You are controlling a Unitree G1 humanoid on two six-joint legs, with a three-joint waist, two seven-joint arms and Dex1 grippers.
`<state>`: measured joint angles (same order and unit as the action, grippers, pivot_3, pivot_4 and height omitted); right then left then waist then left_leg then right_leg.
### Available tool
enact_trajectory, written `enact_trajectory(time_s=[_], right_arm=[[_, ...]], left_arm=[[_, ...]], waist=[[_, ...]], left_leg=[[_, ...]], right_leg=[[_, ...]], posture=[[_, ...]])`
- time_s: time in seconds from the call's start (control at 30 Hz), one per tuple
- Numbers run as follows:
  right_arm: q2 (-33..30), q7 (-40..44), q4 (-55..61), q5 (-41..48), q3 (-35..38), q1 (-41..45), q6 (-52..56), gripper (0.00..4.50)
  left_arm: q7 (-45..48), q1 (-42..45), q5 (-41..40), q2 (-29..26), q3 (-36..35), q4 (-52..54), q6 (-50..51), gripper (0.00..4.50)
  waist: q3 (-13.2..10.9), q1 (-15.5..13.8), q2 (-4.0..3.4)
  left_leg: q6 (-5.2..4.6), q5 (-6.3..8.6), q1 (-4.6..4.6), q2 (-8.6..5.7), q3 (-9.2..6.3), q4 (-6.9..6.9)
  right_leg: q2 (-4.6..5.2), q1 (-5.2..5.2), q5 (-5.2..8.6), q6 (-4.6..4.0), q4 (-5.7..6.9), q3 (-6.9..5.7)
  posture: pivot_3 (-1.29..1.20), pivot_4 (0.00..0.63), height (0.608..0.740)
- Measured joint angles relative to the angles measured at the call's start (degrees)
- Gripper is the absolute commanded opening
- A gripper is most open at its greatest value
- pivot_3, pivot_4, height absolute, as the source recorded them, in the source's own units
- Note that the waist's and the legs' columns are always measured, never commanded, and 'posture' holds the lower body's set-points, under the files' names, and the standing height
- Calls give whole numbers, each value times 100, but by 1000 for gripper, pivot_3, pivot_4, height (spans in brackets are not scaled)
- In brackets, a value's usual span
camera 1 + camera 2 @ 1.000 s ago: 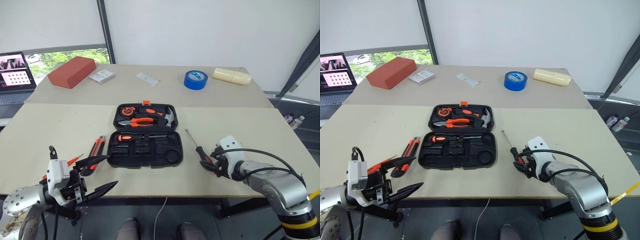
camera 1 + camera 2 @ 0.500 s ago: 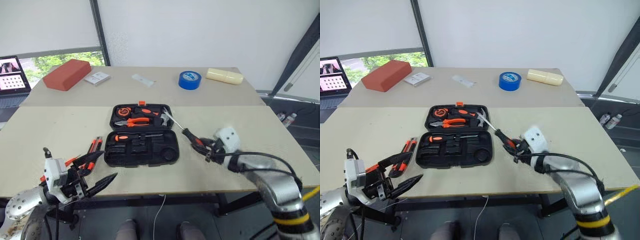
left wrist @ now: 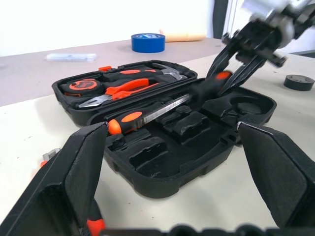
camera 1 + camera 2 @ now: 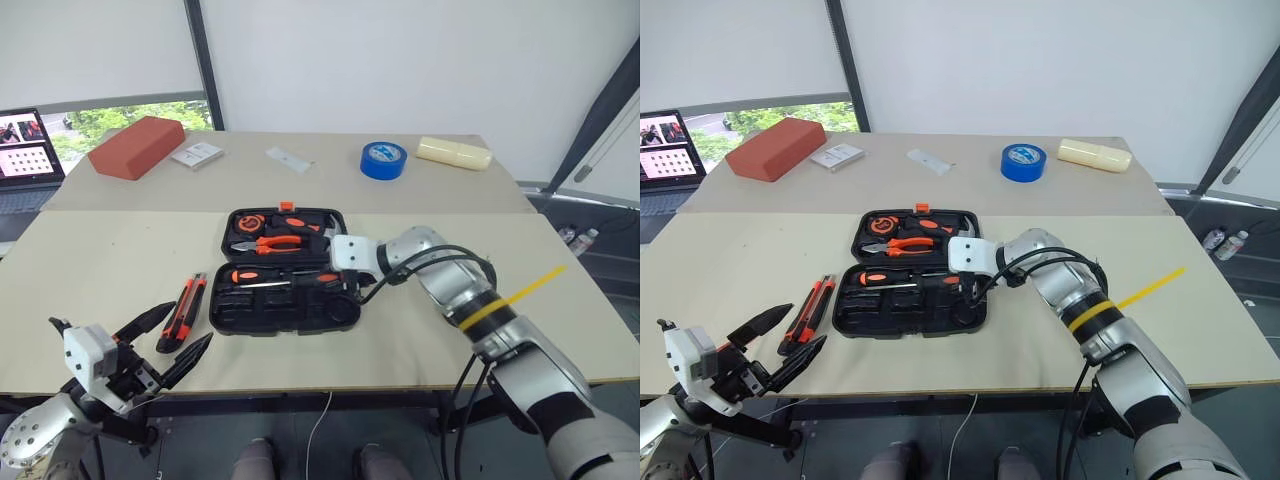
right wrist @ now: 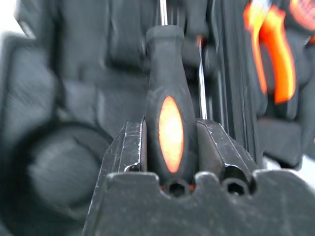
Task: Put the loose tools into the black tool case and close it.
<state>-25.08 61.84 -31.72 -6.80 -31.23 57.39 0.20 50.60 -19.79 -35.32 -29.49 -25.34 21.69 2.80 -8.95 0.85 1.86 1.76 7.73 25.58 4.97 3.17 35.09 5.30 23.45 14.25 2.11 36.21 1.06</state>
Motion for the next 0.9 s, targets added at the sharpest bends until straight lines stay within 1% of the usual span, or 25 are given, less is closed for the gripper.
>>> enact_trajectory(time_s=[0.13, 0.33, 0.4, 0.43, 0.53, 0.6, 0.67, 0.73, 0.77, 0.83, 0.9], right_arm=[[168, 10, -569, -158, 26, 206, -325, 1053], [219, 116, -1096, -253, 102, 331, -709, 1053], [224, 175, -1170, -267, 148, 331, -745, 2060], [229, 208, -1190, -306, 152, 331, -758, 2243], [255, 249, -1311, -299, 307, 380, -1026, 3229], [278, 454, -1442, -146, 471, 531, -1255, 3229], [326, 590, -1652, 71, 774, 749, -1237, 3229], [369, 727, -1781, 320, 1080, 907, -1095, 2661], [414, 792, -1805, 427, 1208, 935, -1015, 2529], [647, 884, -1831, 597, 1386, 886, -761, 1800], [854, 856, -1869, 596, 1389, 742, -684, 1047]], left_arm=[[-15, -54, 15, 33, 56, 10, -7, 4500], [-65, -186, 58, 50, 87, 140, -8, 4500], [-83, -185, 57, 48, 86, 174, -7, 4500], [-90, -183, 57, 43, 84, 177, -7, 4500], [-113, -178, 54, 31, 73, 177, -6, 4500], [-124, -155, 54, 20, 71, 177, -5, 4500], [-134, -143, 53, 16, 70, 177, -6, 4500], [-146, -142, 53, 16, 70, 177, -6, 4500], [-154, -141, 53, 16, 70, 177, -6, 4500], [-166, -124, 56, 16, 71, 177, -6, 4500], [-176, -81, 59, 16, 72, 177, -6, 4500]], waist=[[0, 21, 0], [0, 15, -1], [0, 16, -1], [0, 19, -1], [0, 20, -1], [-1, 23, -1], [-1, 23, -1], [-1, 23, -1], [-1, 22, -1], [-1, 32, -1], [-1, 40, -1]], left_leg=[[-2, -2, -2, 1, 1, -3], [1, -1, -2, 1, 1, -3], [4, 1, -2, 1, 1, -3], [5, 1, -3, 1, 1, -3], [5, 1, -1, 1, 3, -4], [-5, -6, 5, 1, 7, -5], [-24, -19, 12, 1, 7, -6], [-23, -20, 11, 4, 7, -8], [-23, -20, 9, 6, 7, -9], [-23, -20, 6, 8, 7, -11], [-23, -20, 7, 8, 7, -12]], right_leg=[[-2, 5, -4, 4, 12, 0], [-1, 7, -3, 3, 16, 0], [-1, 7, -1, -1, 15, 0], [-1, 8, 0, -3, 16, 0], [-1, 17, 1, 0, 26, 1], [-1, 34, 7, 0, 49, 5], [-3, 53, 11, -5, 65, 8], [-6, 58, 16, -13, 77, 8], [-8, 58, 17, -16, 79, 8], [-10, 59, 19, -18, 82, 9], [-10, 61, 19, -19, 85, 9]], posture=[[0, 150, 740], [0, 150, 740], [0, 150, 740], [0, 150, 740], [0, 150, 740], [0, 150, 740], [0, 150, 740], [0, 150, 740], [0, 150, 740], [0, 150, 740], [0, 150, 740]])
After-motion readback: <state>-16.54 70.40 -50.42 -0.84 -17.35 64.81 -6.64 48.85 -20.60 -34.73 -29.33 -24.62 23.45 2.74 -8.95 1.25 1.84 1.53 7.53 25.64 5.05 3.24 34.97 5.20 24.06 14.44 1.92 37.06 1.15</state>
